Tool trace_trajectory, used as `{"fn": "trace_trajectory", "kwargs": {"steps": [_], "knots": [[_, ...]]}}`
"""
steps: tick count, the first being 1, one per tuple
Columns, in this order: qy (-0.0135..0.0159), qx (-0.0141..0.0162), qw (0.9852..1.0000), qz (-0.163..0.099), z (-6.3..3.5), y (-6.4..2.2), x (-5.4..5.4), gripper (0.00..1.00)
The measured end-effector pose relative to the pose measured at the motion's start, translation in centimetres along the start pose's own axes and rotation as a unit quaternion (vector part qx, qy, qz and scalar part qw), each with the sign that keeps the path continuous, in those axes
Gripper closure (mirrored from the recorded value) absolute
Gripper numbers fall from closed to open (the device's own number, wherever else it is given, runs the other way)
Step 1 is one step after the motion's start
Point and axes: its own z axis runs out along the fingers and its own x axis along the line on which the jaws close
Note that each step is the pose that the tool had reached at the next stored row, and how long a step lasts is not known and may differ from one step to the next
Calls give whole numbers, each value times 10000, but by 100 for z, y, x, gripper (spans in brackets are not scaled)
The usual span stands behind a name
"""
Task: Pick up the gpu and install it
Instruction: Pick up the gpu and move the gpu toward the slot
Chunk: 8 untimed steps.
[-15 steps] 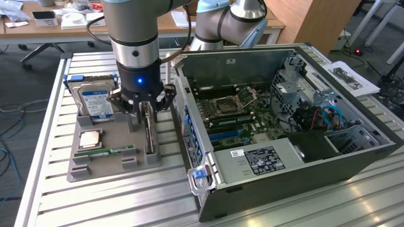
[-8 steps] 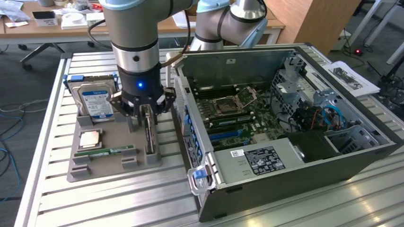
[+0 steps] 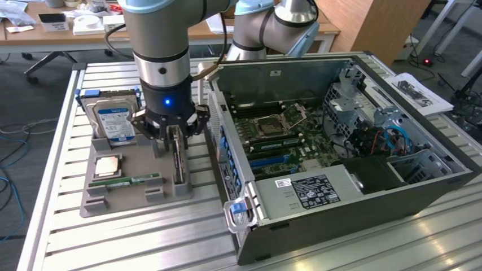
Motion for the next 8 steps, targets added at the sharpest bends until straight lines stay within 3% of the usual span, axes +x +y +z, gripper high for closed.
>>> {"fn": "trace_trajectory", "kwargs": {"steps": [8], "knots": [[0, 0, 10000, 0, 31, -1, 1, 57]]}}
